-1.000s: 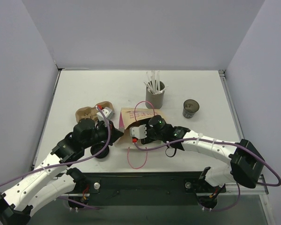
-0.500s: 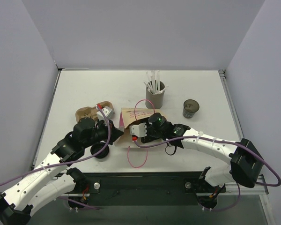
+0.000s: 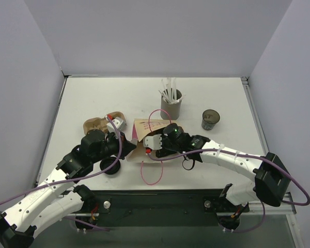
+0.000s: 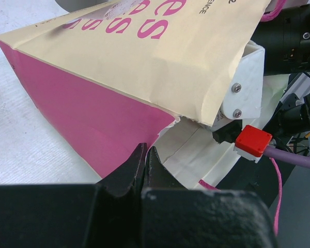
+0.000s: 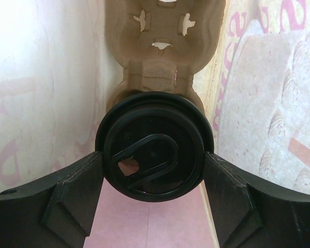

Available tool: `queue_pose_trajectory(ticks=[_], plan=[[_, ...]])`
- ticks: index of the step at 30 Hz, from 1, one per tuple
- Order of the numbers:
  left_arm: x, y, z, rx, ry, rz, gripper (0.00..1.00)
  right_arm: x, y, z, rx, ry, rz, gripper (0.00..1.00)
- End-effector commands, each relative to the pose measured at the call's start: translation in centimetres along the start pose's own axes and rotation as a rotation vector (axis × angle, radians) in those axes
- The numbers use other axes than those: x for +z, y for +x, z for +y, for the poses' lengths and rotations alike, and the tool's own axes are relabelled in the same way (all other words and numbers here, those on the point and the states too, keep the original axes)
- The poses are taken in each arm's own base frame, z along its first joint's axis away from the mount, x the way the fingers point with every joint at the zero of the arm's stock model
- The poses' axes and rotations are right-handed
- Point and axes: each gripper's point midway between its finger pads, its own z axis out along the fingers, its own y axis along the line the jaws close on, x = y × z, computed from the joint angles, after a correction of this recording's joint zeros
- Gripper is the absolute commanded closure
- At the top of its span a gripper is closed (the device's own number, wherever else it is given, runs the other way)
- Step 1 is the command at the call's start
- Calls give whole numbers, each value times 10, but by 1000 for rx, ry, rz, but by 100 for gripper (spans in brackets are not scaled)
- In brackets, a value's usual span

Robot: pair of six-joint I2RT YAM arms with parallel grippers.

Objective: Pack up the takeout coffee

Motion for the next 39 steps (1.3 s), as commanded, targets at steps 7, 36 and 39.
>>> queue_pose_trajectory(ticks=[7, 36, 39], plan=[[-3, -16, -6, 15, 5, -24, 100, -4, -4, -5, 52, -4, -7, 24], [0, -12, -5, -5, -1, 6, 100, 29, 28, 14, 96, -34, 55, 35], [2, -11, -4, -6, -8, 11, 100, 30, 34, 21, 97, -46, 70, 35]])
